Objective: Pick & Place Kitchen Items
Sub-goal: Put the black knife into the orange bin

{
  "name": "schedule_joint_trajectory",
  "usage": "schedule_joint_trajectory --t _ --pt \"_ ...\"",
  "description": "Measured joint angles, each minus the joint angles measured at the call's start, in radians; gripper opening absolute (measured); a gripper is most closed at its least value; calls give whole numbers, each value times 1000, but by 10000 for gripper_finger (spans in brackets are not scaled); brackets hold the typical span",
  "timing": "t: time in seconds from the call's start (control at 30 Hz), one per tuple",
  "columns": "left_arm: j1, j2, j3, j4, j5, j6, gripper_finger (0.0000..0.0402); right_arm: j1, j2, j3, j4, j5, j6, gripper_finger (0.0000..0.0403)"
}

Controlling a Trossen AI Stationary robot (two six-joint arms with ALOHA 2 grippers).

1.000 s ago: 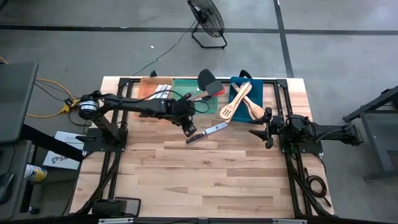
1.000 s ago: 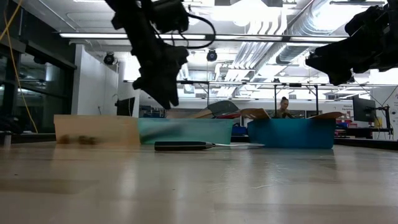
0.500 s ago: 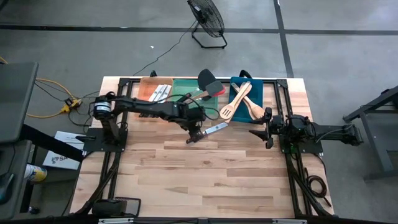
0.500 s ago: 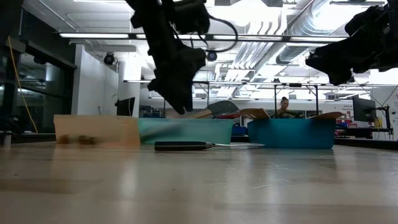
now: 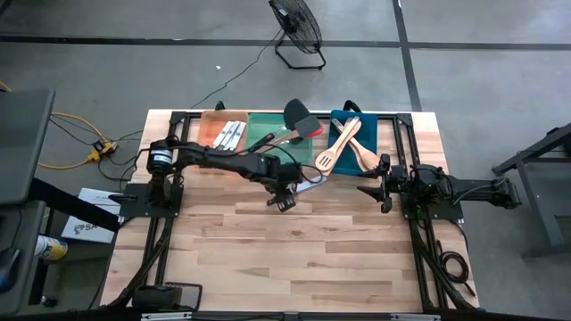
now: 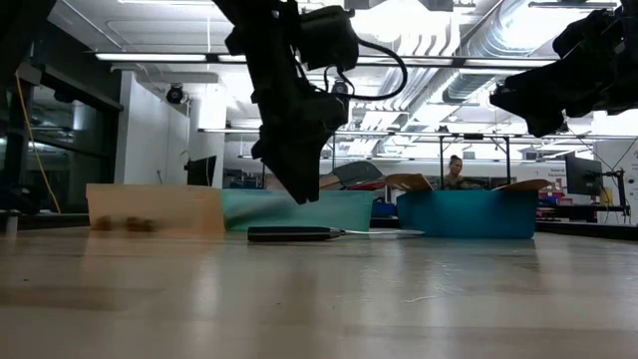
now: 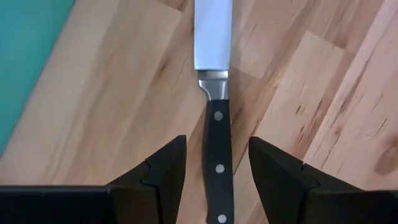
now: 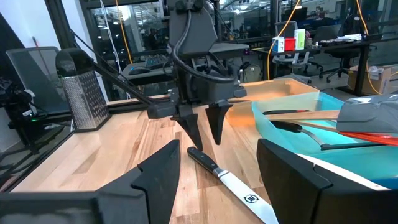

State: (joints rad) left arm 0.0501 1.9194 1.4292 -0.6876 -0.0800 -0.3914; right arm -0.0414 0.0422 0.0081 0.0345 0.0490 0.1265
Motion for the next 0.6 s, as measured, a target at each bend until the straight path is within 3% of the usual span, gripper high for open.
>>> schedule_joint_trajectory --t 0.17,0.43,0.6 --pt "-8 0 0 5 -39 45 178 0 0 0 0 0 0 205" --pt "-4 62 -1 39 -15 47 247 0 0 0 1 0 0 205" --pt "-4 79 3 37 -3 47 262 0 5 0 3 2 0 205"
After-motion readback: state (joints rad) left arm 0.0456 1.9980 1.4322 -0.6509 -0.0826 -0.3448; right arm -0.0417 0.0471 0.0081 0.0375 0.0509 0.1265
